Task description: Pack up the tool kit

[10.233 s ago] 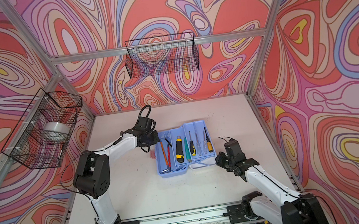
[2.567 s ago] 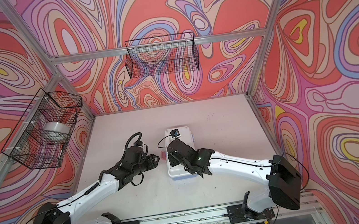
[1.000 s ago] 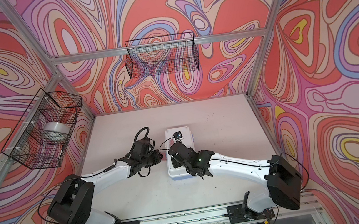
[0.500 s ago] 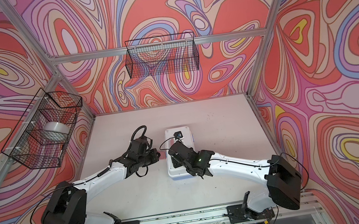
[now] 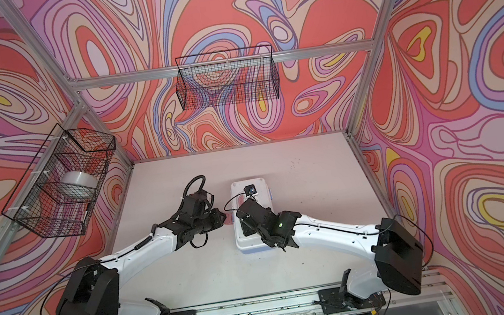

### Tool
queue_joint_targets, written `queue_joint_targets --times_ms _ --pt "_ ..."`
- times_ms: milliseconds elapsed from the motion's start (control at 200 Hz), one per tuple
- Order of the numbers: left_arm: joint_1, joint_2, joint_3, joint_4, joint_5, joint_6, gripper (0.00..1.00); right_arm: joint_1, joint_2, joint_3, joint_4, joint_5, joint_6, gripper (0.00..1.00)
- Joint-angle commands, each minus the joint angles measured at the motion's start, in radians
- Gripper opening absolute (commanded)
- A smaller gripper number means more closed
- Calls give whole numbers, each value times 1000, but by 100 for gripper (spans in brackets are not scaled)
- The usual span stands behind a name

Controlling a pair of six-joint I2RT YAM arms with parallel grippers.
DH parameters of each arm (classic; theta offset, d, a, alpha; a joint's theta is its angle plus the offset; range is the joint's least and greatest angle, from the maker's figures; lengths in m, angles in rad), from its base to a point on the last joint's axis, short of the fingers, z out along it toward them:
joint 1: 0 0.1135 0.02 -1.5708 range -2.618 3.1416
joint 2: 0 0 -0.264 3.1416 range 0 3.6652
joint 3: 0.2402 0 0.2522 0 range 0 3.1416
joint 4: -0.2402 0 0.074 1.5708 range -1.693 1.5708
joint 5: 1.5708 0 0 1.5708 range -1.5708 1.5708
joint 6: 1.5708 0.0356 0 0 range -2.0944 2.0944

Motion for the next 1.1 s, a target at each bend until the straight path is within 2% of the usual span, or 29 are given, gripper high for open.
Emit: queue_joint_targets --times_ms 0,511,811,1097 --pt "-1 -35 25 43 37 -6 28 -5 -14 -4 -8 10 3 29" --pt "-1 -18 11 82 58 -23 30 -4 -5 -3 -7 16 3 29" --pt "-1 -11 -39 170 110 -82 26 -4 -3 -5 -10 18 3 29" --pt "-1 11 -46 181 116 -86 23 -4 3 -5 -10 17 0 29"
